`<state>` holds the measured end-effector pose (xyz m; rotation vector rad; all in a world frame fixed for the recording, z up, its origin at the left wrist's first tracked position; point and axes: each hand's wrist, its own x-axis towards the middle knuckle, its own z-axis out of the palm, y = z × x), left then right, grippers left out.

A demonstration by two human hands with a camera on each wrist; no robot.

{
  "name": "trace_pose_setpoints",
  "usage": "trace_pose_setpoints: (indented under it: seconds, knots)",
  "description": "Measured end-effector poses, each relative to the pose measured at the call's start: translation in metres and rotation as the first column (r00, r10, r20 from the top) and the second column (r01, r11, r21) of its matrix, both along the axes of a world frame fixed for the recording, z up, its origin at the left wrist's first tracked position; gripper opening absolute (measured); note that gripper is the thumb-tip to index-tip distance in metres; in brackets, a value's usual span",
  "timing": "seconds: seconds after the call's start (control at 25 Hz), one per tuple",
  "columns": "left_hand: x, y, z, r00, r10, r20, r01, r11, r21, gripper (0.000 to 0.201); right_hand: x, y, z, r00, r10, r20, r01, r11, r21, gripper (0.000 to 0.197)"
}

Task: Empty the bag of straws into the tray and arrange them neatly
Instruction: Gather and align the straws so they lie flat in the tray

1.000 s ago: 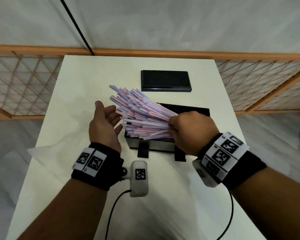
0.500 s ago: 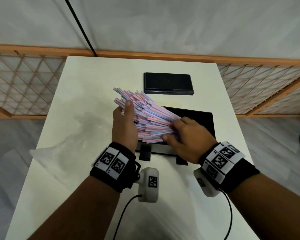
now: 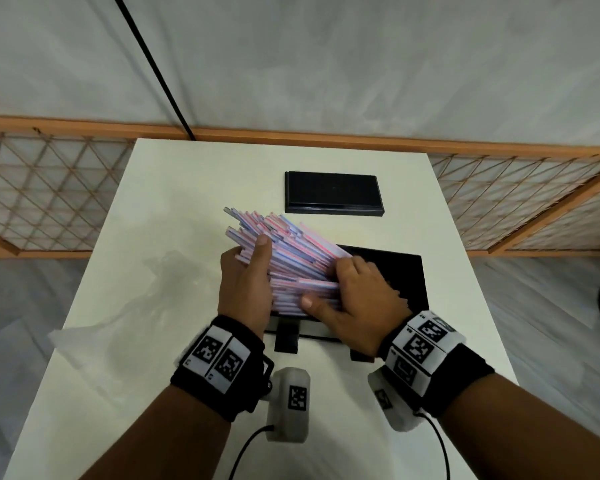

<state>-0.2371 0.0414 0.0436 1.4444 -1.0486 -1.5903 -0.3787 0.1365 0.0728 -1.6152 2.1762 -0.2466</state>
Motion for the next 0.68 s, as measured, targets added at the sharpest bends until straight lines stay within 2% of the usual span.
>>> trace_pose_setpoints:
  seconds: [0.08,0.2,0.28,0.36,0.44,0.56,0.64,0.68]
  knots:
    - [-0.001,-0.005,0.003,0.999,-0.03,0.031,0.029,0.999,0.019,0.102,-0.006,0.002,0.005,1.0,0.016,-0.013,-0.016,1.0,0.025,0.076]
    - [-0.007,-0.004,0.012,0.989,-0.072,0.13,0.074,0.997,-0.012,0.086,-0.012,0.005,0.0,0.985,0.053,-0.166,-0.026,0.987,0.162,0.1]
    - [-0.008,-0.002,0.015,0.983,-0.079,0.167,0.087,0.995,-0.041,0.083,-0.012,0.001,-0.005,0.991,0.052,-0.124,-0.028,0.982,0.188,0.106]
    - [-0.01,-0.002,0.014,0.984,-0.081,0.161,0.091,0.994,-0.056,0.086,-0.008,-0.006,-0.008,0.998,0.058,-0.026,-0.054,0.99,0.134,0.097]
    - [-0.008,-0.001,0.015,0.984,-0.072,0.16,0.084,0.994,-0.066,0.075,-0.003,-0.013,-0.006,0.998,0.063,0.025,-0.065,0.996,0.067,0.087]
    - [-0.005,0.0,0.012,0.976,-0.083,0.201,0.101,0.992,-0.081,0.078,-0.001,-0.011,0.001,0.994,0.071,-0.087,-0.062,0.992,0.109,0.086]
    - [-0.004,0.003,0.009,0.971,-0.132,0.197,0.15,0.986,-0.076,0.09,-0.003,-0.006,0.004,0.98,0.095,-0.174,-0.062,0.98,0.187,0.088]
    - [-0.004,0.004,0.008,0.971,-0.156,0.183,0.169,0.984,-0.061,0.096,-0.005,-0.004,0.005,0.982,0.096,-0.161,-0.062,0.977,0.205,0.086]
